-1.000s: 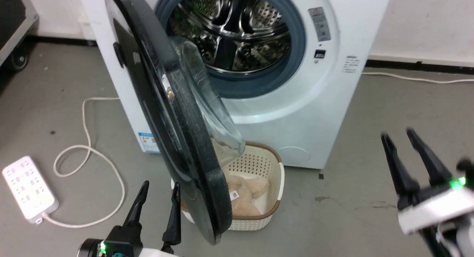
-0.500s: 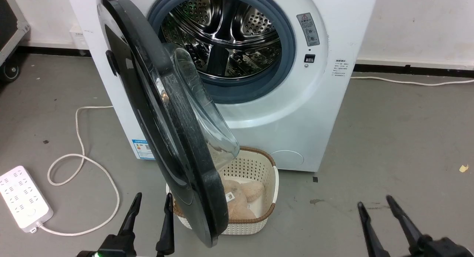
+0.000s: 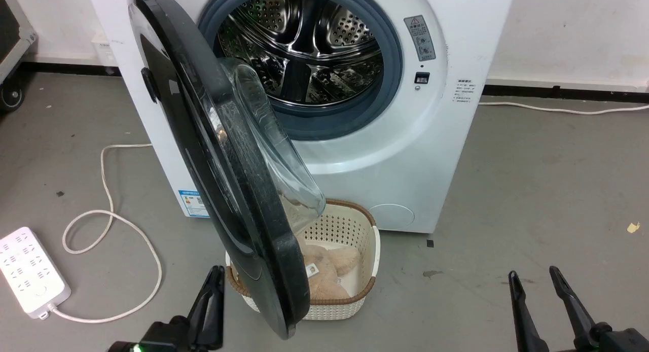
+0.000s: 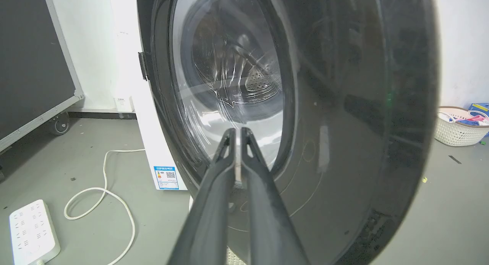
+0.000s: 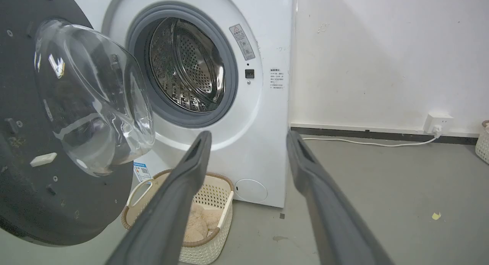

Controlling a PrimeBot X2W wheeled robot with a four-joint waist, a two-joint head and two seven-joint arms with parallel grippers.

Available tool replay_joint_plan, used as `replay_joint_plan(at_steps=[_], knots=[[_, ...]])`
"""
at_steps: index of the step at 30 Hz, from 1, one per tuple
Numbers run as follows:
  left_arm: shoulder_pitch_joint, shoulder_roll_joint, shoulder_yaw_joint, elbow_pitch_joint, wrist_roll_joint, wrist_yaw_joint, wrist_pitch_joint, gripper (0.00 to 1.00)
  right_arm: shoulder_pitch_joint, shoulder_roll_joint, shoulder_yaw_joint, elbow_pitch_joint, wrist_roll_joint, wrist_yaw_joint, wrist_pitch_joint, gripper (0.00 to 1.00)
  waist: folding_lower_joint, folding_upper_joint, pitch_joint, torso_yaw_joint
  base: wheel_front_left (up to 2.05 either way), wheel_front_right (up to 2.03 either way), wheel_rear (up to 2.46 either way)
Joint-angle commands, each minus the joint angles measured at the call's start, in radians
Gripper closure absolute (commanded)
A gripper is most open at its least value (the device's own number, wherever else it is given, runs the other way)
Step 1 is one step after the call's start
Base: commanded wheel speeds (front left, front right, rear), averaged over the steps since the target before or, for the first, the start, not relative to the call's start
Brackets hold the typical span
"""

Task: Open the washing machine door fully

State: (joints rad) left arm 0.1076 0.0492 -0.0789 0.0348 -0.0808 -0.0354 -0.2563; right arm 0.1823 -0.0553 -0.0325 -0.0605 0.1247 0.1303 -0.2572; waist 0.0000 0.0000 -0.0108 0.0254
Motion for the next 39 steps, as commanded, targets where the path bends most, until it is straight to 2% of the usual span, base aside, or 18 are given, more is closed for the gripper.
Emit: replay_joint_plan(at_steps=[1,6,10,13,18,20,23,28,34,39], knots=[[0.001,0.002,0.004,-0.006,0.004,-0.001,-0.006,1.00,0.012,0.005,0.000,-0.002,0.005,0.000,-0.004,0.00,0.0000,0.0000,0.001,0.000,0.00,0.00,0.00],[-0.012,0.002,0.032,-0.075,0.006,0.014,-0.006,1.00,0.003,0.005,0.000,0.004,0.014,0.000,-0.004,0.00,0.0000,0.0000,0.000,0.000,0.00,0.00,0.00],[-0.038,0.001,0.085,-0.207,-0.015,0.068,-0.006,1.00,-0.003,0.005,0.002,0.013,0.014,0.000,-0.004,0.00,0.0000,0.0000,-0.003,-0.001,0.00,0.00,0.00],[-0.075,0.001,0.111,-0.332,-0.017,0.092,-0.006,1.00,-0.006,0.005,-0.002,0.015,0.016,0.000,-0.004,0.00,0.0000,0.0000,-0.007,0.004,0.00,0.00,0.00],[-0.171,0.005,0.106,-0.494,0.005,0.093,-0.006,1.00,-0.007,0.005,-0.004,0.021,-0.004,0.000,-0.004,0.00,0.0000,0.0000,-0.011,0.012,0.00,0.00,0.00],[-0.208,0.014,0.080,-0.543,0.028,0.085,0.013,1.00,-0.008,0.005,-0.004,0.024,-0.004,0.000,-0.004,0.00,0.0000,0.0000,-0.014,0.014,0.00,0.00,0.00],[-0.238,0.013,0.018,-0.578,0.040,0.071,0.102,1.00,-0.009,0.005,0.000,0.026,-0.002,0.000,-0.004,0.00,0.0000,0.0000,-0.015,0.013,0.00,0.00,0.00],[-0.211,0.008,-0.121,-0.580,0.046,0.061,0.218,1.00,-0.018,0.005,0.009,0.026,0.001,0.000,-0.004,0.00,0.0000,0.0000,-0.010,0.003,0.00,0.00,0.00],[-0.143,0.004,-0.319,-0.498,0.036,0.036,0.259,1.00,-0.020,0.005,0.011,0.029,0.004,0.000,-0.005,0.00,0.0000,0.0000,0.004,0.000,0.00,0.00,0.00],[-0.091,0.003,-0.397,-0.345,0.020,0.060,0.265,1.00,-0.030,0.005,0.022,0.034,-0.001,0.000,-0.005,0.00,0.0000,0.0000,0.016,-0.007,0.00,0.00,0.00]])
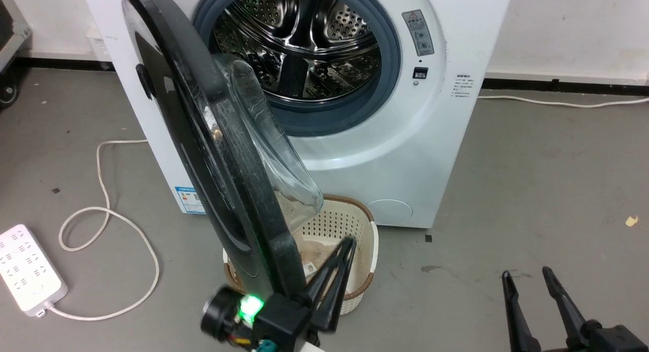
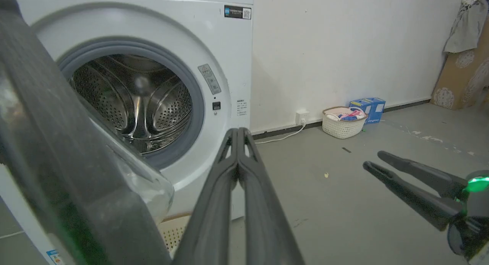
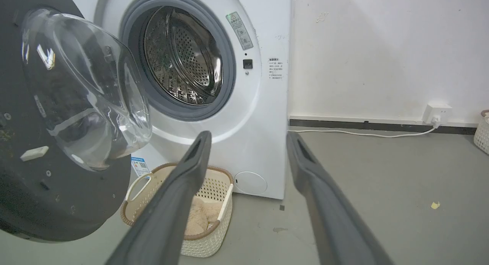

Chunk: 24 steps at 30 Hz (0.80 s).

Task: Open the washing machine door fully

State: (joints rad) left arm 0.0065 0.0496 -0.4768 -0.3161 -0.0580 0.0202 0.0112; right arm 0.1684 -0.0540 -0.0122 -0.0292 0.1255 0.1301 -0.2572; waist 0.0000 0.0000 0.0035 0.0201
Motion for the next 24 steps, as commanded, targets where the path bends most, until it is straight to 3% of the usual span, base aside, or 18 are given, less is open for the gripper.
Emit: replay_joint_plan(at_steps=[1,6,14,24], knots=[[0.018,0.002,0.001,0.043,-0.007,0.010,-0.007,1.00,-0.018,0.004,0.003,0.003,-0.002,0.001,-0.005,0.00,0.0000,0.0000,0.004,-0.004,0.00,0.00,0.00],[0.027,0.004,0.024,0.210,-0.041,0.026,-0.037,1.00,-0.026,0.004,0.004,0.001,0.001,0.001,-0.005,0.00,0.0000,0.0000,0.017,-0.008,0.00,0.00,0.00],[-0.023,0.010,0.100,0.346,-0.081,0.066,-0.108,1.00,-0.025,0.004,-0.003,0.004,0.003,0.001,-0.005,0.00,0.0000,0.0000,0.027,0.010,0.00,0.00,0.00],[0.015,0.045,0.108,0.364,-0.095,0.065,-0.119,1.00,-0.007,0.004,-0.009,0.011,0.011,0.001,-0.005,0.00,0.0000,0.0000,-0.001,0.148,0.00,0.00,0.00]])
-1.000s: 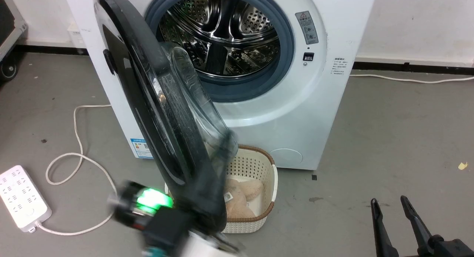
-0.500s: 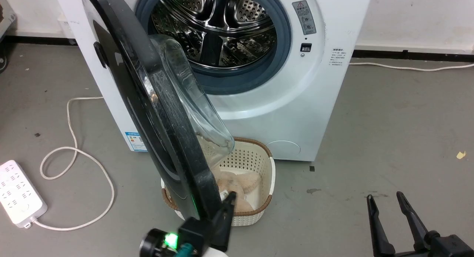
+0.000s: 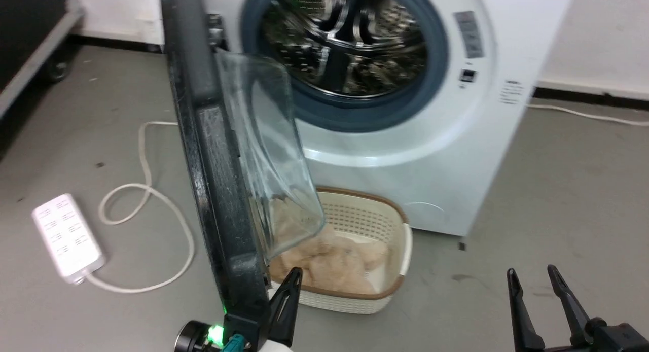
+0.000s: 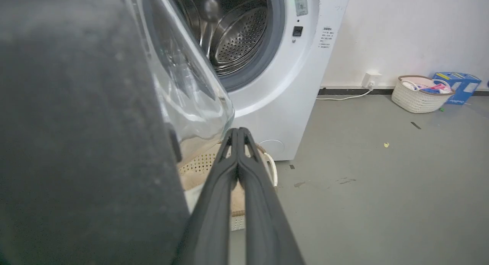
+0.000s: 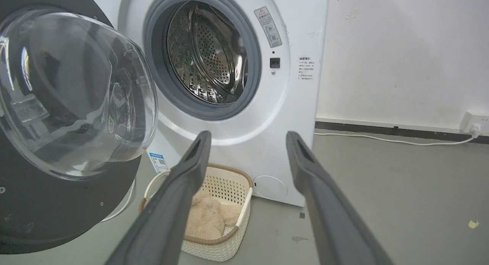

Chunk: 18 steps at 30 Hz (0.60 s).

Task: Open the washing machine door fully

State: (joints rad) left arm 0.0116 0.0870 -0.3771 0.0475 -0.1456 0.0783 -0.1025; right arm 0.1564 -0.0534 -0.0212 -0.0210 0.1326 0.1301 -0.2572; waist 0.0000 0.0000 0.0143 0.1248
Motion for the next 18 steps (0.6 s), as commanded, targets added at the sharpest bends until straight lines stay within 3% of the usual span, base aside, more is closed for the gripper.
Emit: replay_joint_plan(at_steps=[1,10,18], knots=[[0.015,0.008,0.012,-0.002,-0.010,0.012,-0.006,1.00,0.006,0.003,0.001,0.004,0.006,0.001,-0.005,0.00,0.0000,0.0000,-0.013,0.063,0.00,0.00,0.00],[-0.015,0.044,0.076,-0.018,-0.031,0.037,-0.005,1.00,-0.008,0.003,0.027,0.007,-0.009,0.001,-0.005,0.00,0.0000,0.0000,0.024,0.215,0.00,0.00,0.00],[-0.092,0.136,0.234,-0.004,-0.093,0.059,-0.003,1.00,-0.044,0.003,0.041,0.006,-0.046,0.001,-0.005,0.00,0.0000,0.0000,0.111,0.263,0.00,0.00,0.00]])
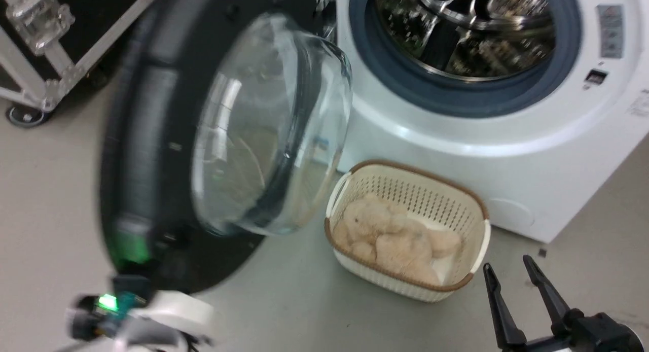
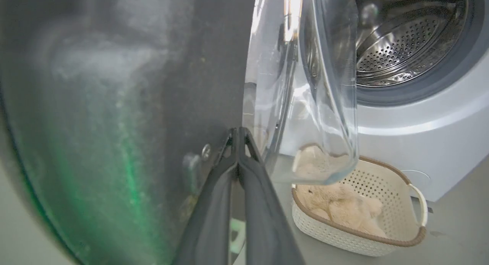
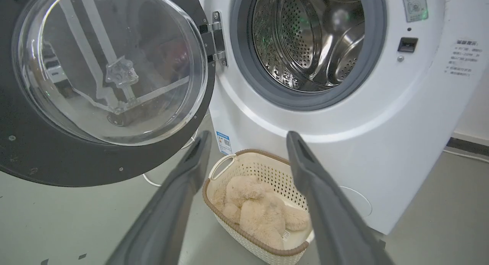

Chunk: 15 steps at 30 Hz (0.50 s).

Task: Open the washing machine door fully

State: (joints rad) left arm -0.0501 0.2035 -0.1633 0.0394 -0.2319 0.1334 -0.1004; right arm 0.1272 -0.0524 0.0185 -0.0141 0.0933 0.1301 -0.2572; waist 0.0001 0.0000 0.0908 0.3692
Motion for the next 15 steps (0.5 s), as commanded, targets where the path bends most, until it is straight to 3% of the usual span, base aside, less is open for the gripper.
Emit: replay_joint_plan(at_steps=[1,5,10,15], knots=[[-0.030,0.019,0.020,0.004,-0.007,0.004,-0.005,1.00,-0.015,0.002,0.002,-0.001,-0.007,0.001,-0.005,0.00,-0.0001,0.0000,0.034,0.019,0.00,0.00,0.00],[-0.108,0.101,0.121,0.081,-0.057,-0.006,0.020,1.00,-0.043,-0.023,0.018,-0.001,-0.020,0.001,-0.005,0.00,-0.0001,0.0000,0.100,0.016,0.00,0.00,0.00],[-0.170,0.150,0.200,0.161,-0.104,-0.002,0.027,1.00,-0.073,-0.050,0.022,-0.001,-0.020,0.001,-0.005,0.00,-0.0001,0.0000,0.148,-0.004,0.00,0.00,0.00],[-0.262,0.210,0.266,0.255,-0.152,-0.026,0.011,1.00,-0.090,-0.072,0.014,-0.004,-0.021,0.001,-0.005,0.00,-0.0001,0.0000,0.196,-0.026,0.00,0.00,0.00]])
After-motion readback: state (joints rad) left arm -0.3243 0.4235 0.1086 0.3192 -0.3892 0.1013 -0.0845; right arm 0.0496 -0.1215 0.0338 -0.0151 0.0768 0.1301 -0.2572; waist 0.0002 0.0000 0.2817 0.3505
